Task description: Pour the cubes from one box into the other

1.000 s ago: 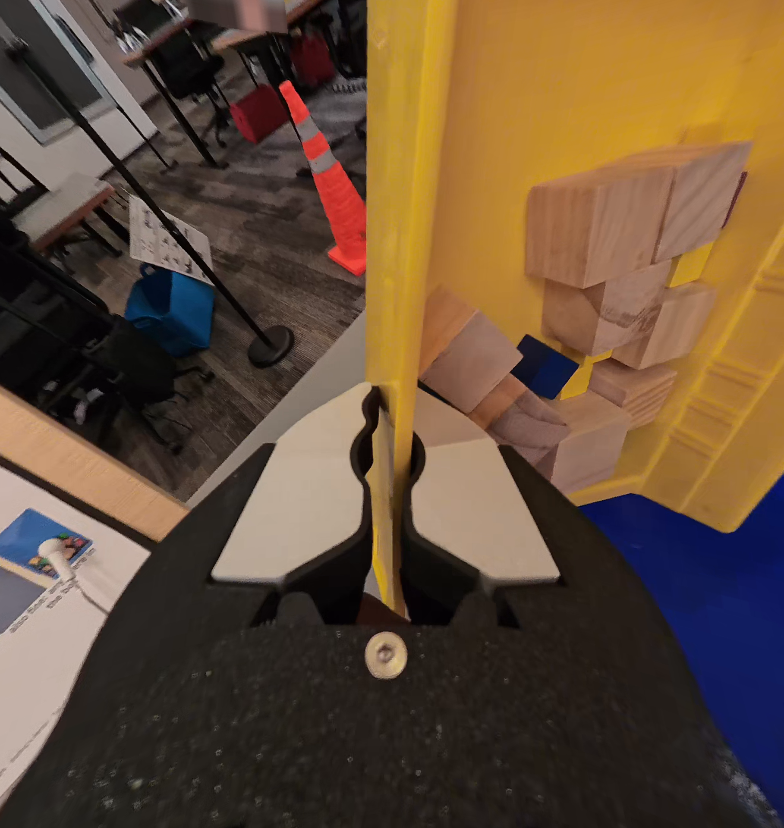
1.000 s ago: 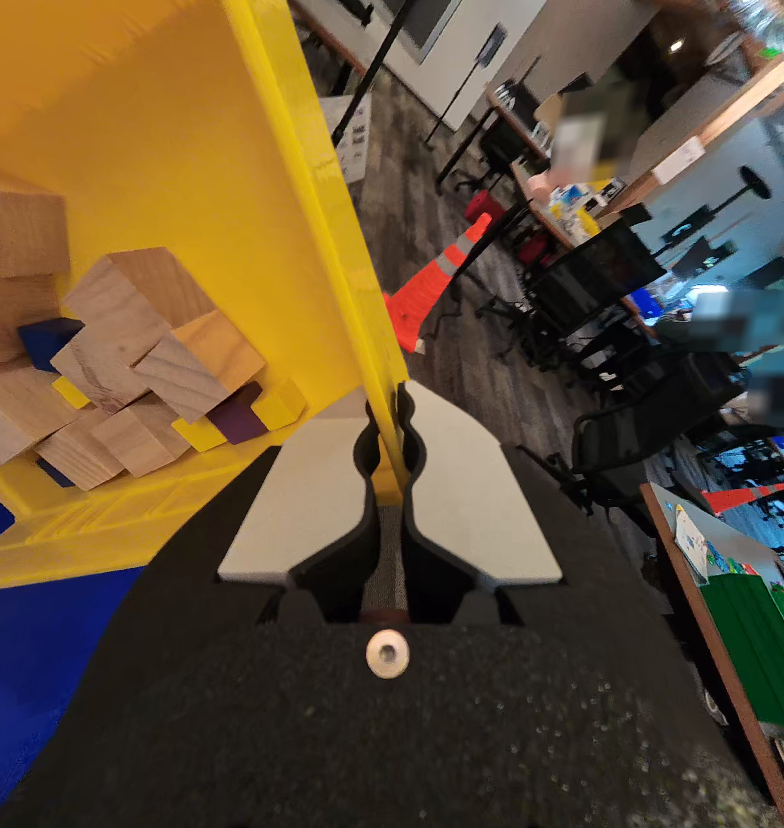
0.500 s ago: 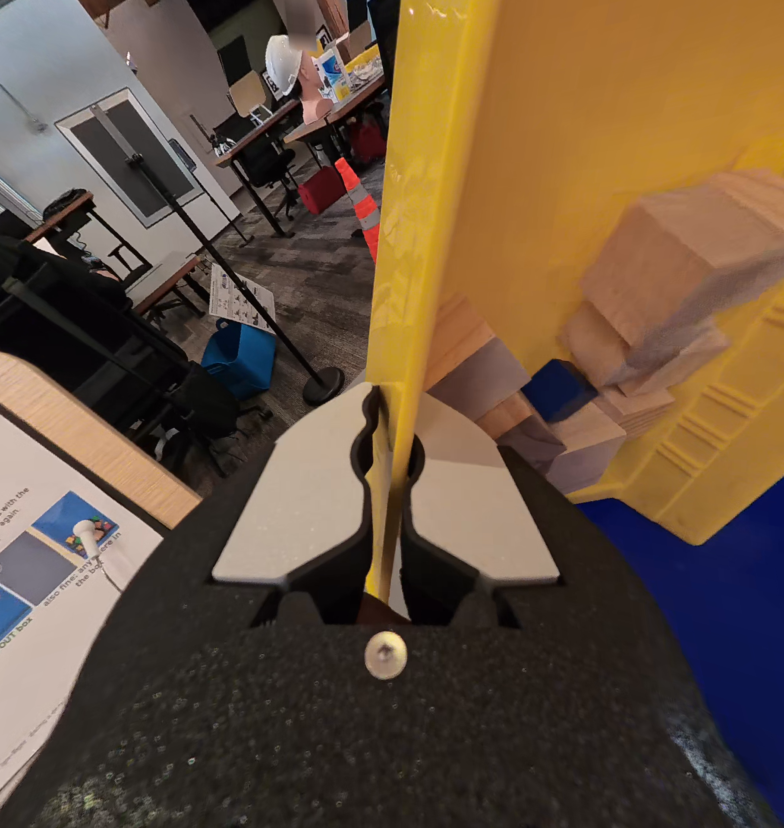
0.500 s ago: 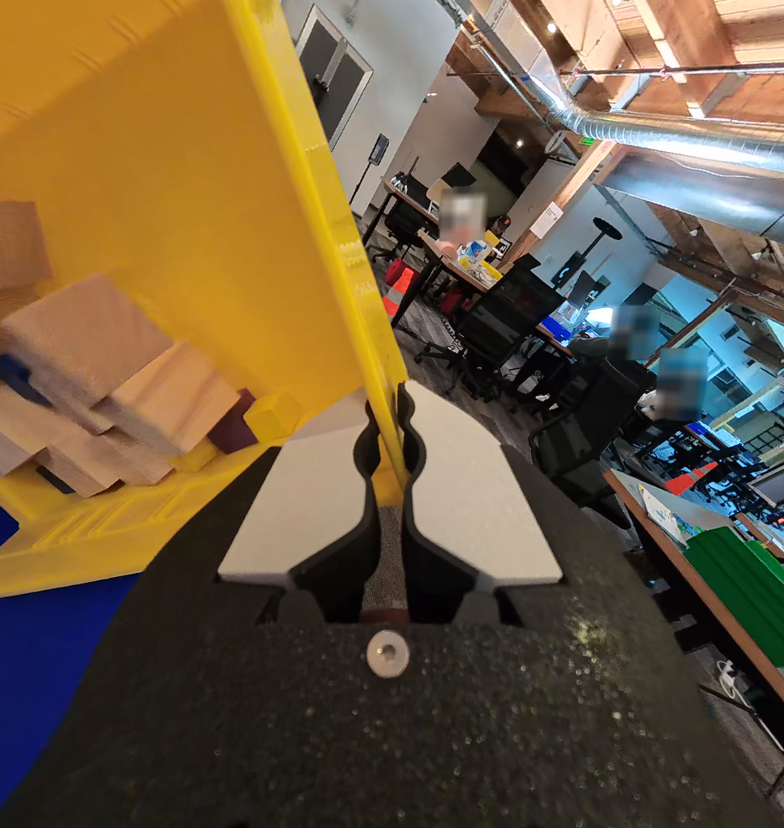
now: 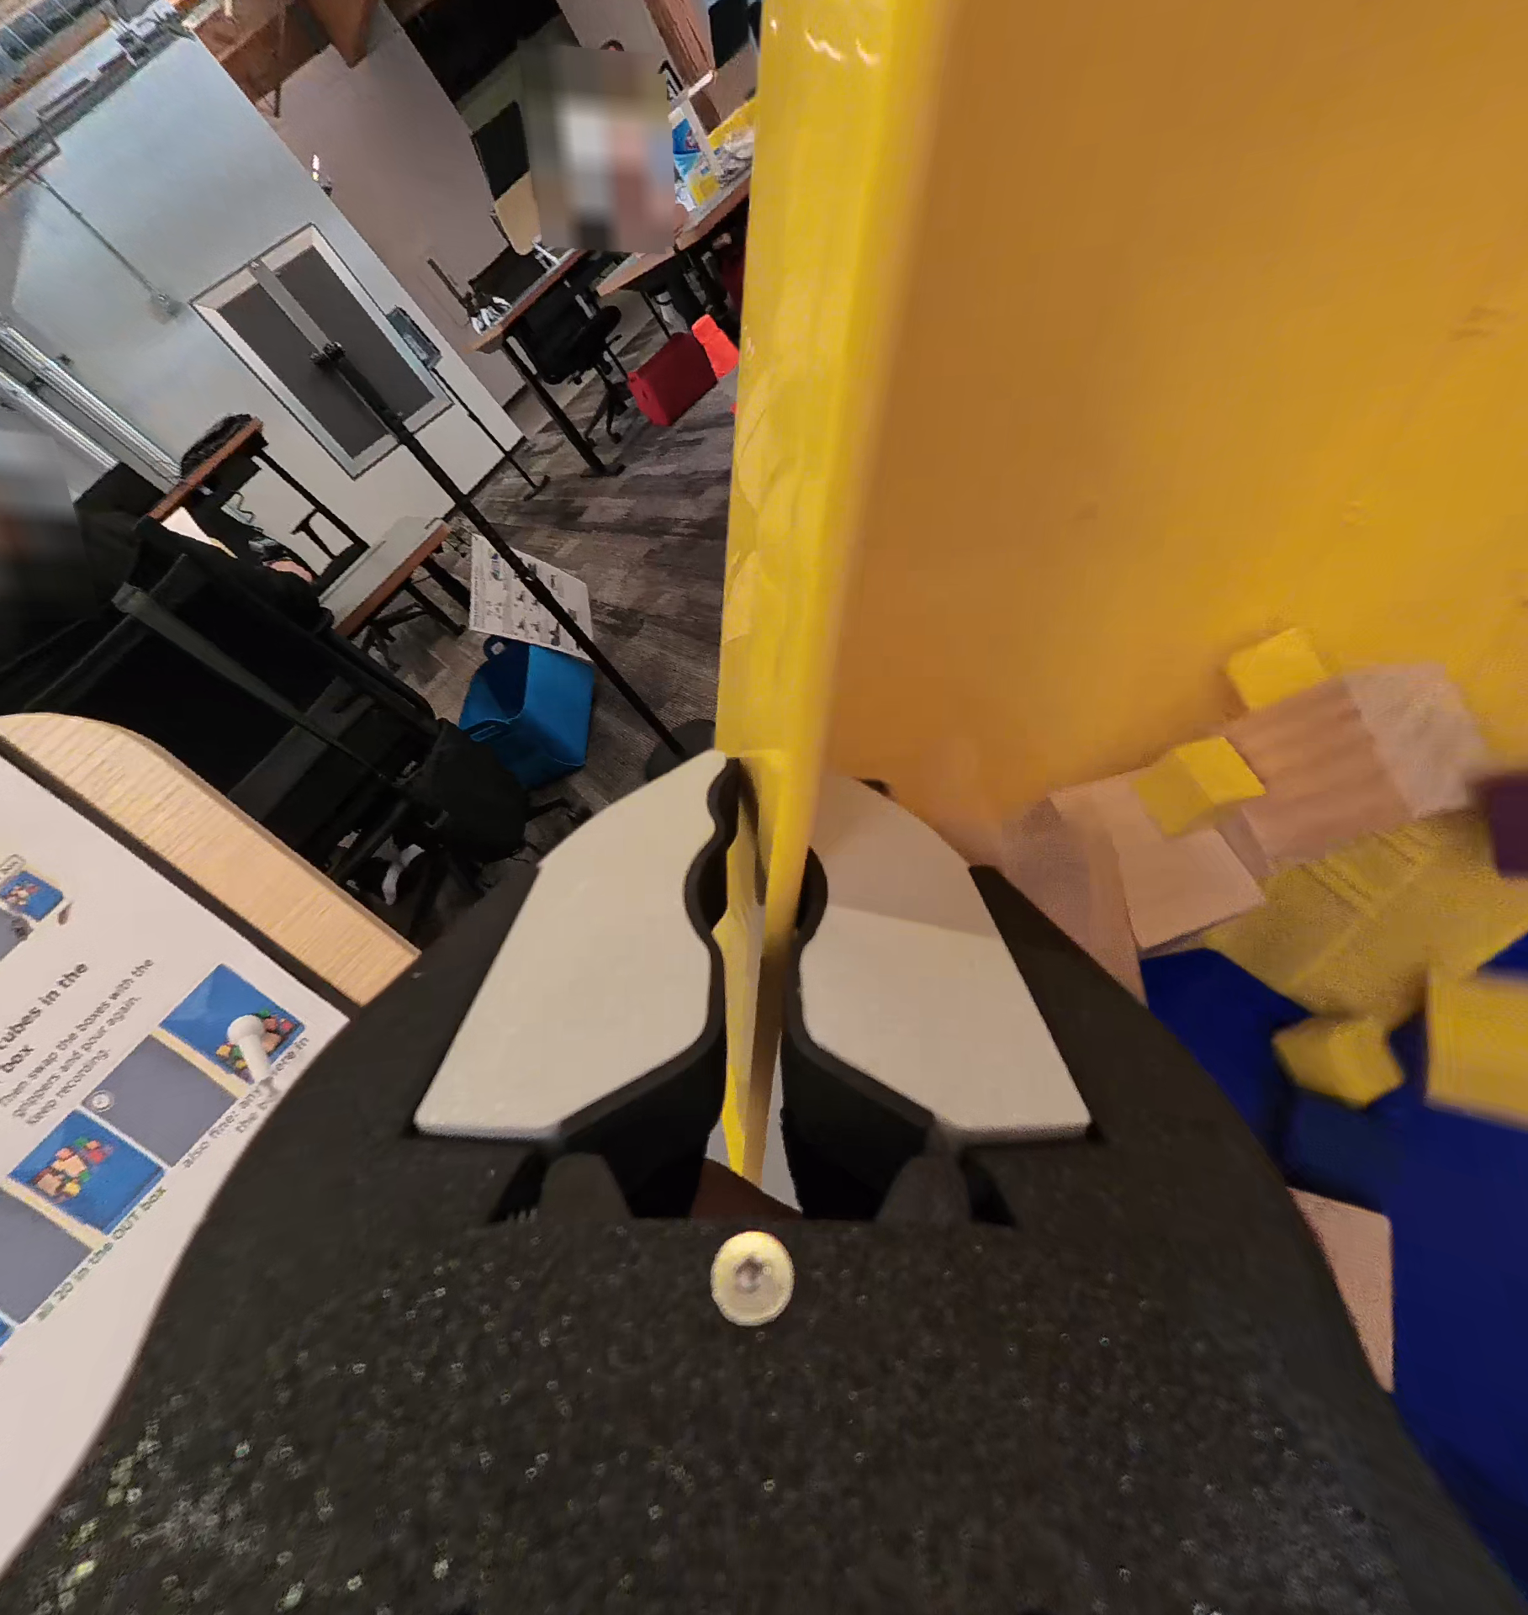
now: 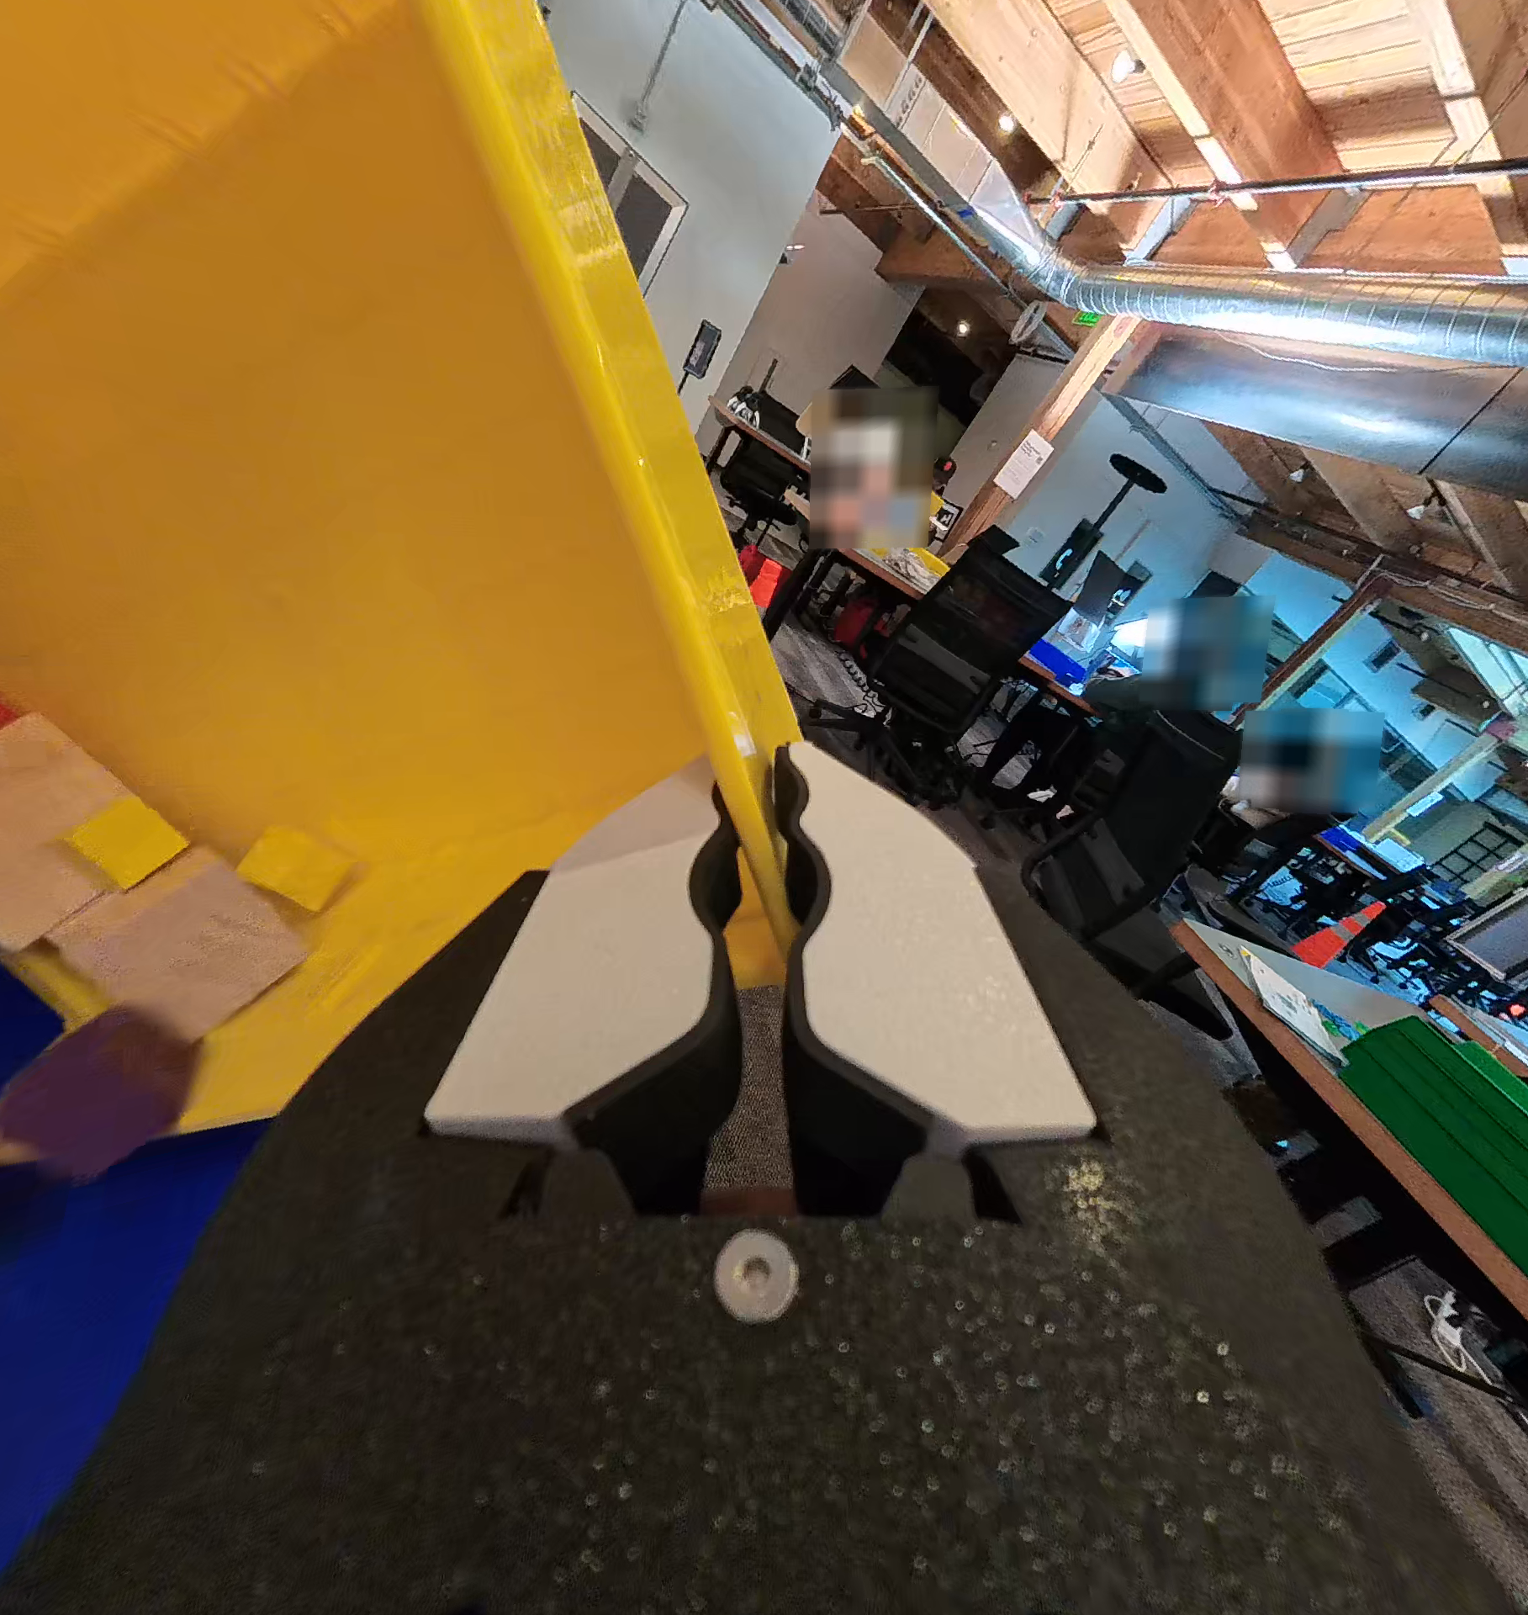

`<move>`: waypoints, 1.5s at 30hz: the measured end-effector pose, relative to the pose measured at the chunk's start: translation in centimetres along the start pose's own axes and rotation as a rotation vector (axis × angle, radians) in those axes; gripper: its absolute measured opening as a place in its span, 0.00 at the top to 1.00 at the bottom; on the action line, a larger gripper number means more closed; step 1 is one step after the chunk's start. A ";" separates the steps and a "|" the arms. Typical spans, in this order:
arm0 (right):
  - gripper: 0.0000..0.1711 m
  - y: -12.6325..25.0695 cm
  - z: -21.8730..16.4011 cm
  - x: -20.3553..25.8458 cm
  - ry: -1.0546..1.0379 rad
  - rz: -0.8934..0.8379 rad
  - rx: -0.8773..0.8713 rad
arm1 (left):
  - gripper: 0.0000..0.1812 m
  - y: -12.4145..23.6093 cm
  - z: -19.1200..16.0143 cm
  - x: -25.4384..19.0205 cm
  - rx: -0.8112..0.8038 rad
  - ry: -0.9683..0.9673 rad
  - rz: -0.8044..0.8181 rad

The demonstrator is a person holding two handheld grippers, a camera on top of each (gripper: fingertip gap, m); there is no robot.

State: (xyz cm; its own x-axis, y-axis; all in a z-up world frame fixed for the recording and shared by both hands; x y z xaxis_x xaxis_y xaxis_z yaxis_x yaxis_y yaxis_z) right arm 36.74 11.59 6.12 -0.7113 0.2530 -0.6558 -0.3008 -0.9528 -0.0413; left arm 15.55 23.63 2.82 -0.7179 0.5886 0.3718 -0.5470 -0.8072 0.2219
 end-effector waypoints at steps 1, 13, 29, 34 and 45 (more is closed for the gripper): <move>0.97 0.1 0.1 0.0 0.000 -0.003 -0.004 | 0.97 0.1 0.1 0.1 -0.004 0.001 0.006; 0.97 1.6 1.3 -1.6 0.056 -0.118 -0.070 | 0.97 0.1 1.7 0.0 -0.108 0.019 0.044; 0.97 5.8 8.4 -5.9 0.173 -0.263 -0.200 | 0.98 4.9 7.1 1.7 -0.293 0.094 0.117; 0.97 8.0 16.8 -5.4 0.237 -0.126 -0.233 | 0.97 11.5 7.6 6.9 -0.232 0.080 0.127; 0.97 6.3 39.6 20.5 0.363 0.718 -0.087 | 0.97 33.1 -9.4 28.8 0.458 0.175 0.224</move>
State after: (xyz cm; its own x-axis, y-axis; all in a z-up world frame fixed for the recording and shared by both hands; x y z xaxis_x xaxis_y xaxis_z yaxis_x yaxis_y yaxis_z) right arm -4.90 17.41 22.23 -0.4570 -0.4813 -0.7480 0.2119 -0.8757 0.4340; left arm -27.28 14.31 12.38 -0.8778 0.3667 0.3083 -0.1564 -0.8276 0.5391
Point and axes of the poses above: each gripper's, where its closed fingertips meet, y back along the fingers, z out of its top, x = y × z across the jaws, the point moved 2 cm from there along y, back along the fingers, and after that the axes turned 10 degrees about y, right-handed, at the moved point
